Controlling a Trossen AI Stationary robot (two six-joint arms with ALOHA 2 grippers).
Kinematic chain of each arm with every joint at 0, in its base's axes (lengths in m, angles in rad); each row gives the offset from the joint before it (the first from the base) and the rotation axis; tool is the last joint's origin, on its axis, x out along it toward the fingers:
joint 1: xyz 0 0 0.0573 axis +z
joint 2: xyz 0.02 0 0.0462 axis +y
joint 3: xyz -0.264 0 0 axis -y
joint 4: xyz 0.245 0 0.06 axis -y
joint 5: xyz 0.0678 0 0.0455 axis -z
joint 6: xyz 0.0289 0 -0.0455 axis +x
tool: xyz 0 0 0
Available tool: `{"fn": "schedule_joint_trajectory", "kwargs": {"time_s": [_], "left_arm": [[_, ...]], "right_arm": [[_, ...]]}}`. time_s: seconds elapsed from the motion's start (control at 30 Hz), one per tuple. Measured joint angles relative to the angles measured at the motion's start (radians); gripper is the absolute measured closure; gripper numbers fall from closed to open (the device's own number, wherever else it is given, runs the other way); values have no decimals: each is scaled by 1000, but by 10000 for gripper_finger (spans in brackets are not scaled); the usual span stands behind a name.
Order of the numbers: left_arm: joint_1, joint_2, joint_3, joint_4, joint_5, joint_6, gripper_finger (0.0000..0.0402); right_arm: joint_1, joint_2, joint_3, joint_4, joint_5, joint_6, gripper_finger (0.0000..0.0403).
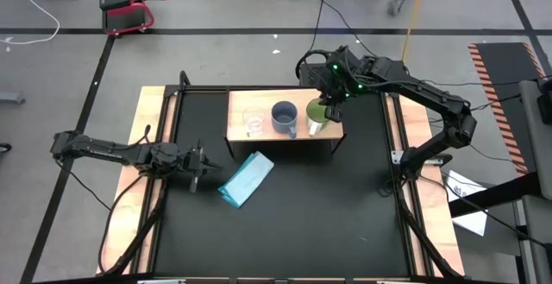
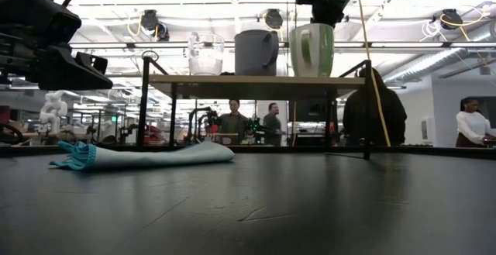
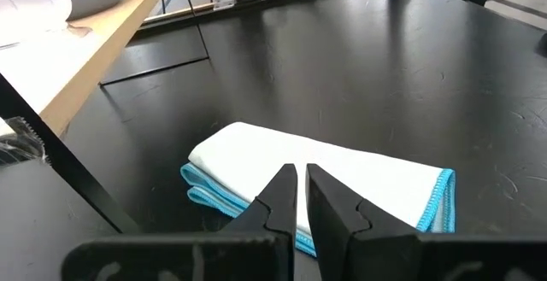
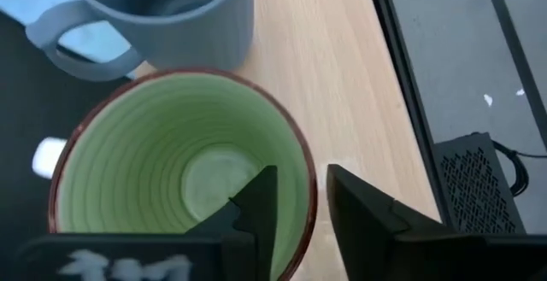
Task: Stack small to large cups/mugs on shelf
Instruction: Put the green mug on the shelf, then return to Home Position
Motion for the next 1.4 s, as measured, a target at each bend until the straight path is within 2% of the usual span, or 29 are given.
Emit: {"fn": "schedule_joint_trajectory", "kwargs": {"time_s": [0.3, 0.57, 0.83, 0.93, 1.07, 1.4], "left_arm": [[0, 0, 0, 0, 0, -2, 371], [0, 0, 0, 0, 0, -5, 371], [0, 0, 0, 25, 0, 32, 371], [0, 0, 0, 67, -12, 32, 371], [0, 0, 1, 105, -95, -60, 371], [-2, -2, 1, 140, -123, -59, 398]], "right_arm": [[1, -17, 19, 52, 0, 0, 251], [26, -125, 74, 47, 0, 16, 240], [26, -287, 74, -68, 0, 16, 288], [28, -349, 37, -94, -1, 29, 328], [46, -437, -64, -101, -1, 61, 392], [58, -743, -425, 43, -1, 103, 401]]}}
